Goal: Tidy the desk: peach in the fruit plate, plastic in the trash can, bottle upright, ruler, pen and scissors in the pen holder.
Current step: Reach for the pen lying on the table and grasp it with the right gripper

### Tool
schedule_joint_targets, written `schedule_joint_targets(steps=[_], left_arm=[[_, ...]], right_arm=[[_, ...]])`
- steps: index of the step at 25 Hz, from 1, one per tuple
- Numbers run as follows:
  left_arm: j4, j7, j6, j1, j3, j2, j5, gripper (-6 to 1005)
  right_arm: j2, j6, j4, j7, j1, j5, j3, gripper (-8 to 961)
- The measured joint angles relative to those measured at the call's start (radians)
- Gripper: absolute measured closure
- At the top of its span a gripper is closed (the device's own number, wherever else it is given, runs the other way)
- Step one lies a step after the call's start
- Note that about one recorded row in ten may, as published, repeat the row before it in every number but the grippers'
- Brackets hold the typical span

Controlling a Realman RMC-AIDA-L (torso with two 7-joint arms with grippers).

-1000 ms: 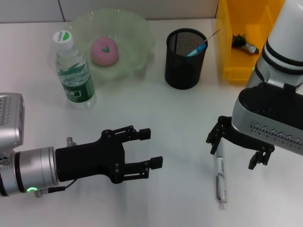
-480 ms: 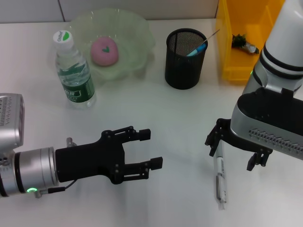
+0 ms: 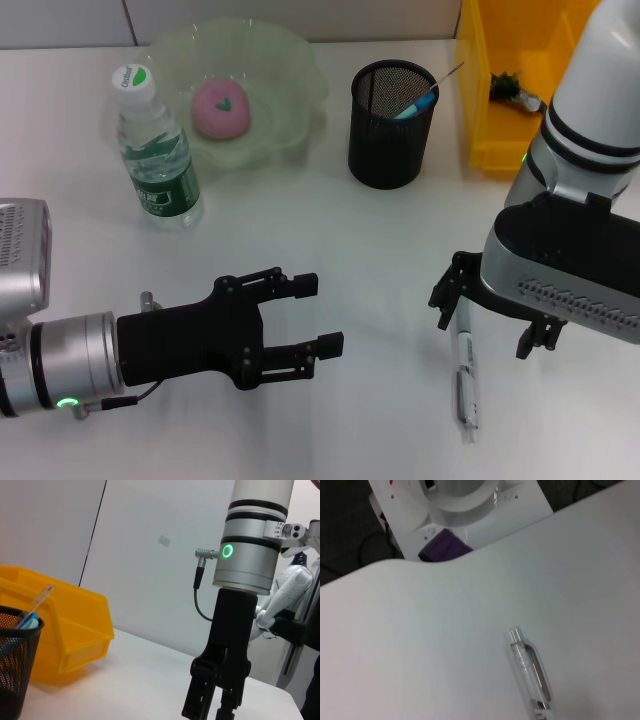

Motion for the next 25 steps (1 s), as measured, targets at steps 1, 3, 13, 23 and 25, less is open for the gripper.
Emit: schedule_joint_targets(steps=[1, 3, 13, 23, 25], left_arm=[[0.0, 0.0, 0.0, 0.0, 0.0, 0.0, 0.0, 214], [0.0, 0.0, 0.0, 0.0, -0.001, 0.0, 0.0, 214], [0.004, 0.0, 0.001, 0.0, 0.0, 0.001, 0.0, 214], [0.004, -0.001, 0.0, 0.0, -0.003, 0.002, 0.0, 214], [0.004, -0.004, 0.0, 0.0, -0.003, 0.002, 0.0, 214]], right_arm=[[0.0, 0.005, 0.001, -0.001, -0.001, -0.001, -0.003, 151], [0.001, 0.012, 0.004, -0.002, -0.001, -0.001, -0.007, 151], [0.002, 0.068, 0.023, -0.024, -0.017, 0.003, -0.036, 152], [0.002, 0.083, 0.045, -0.038, -0.015, 0.016, -0.045, 394], [0.002, 0.084, 0.047, -0.039, -0.014, 0.016, -0.046, 391]])
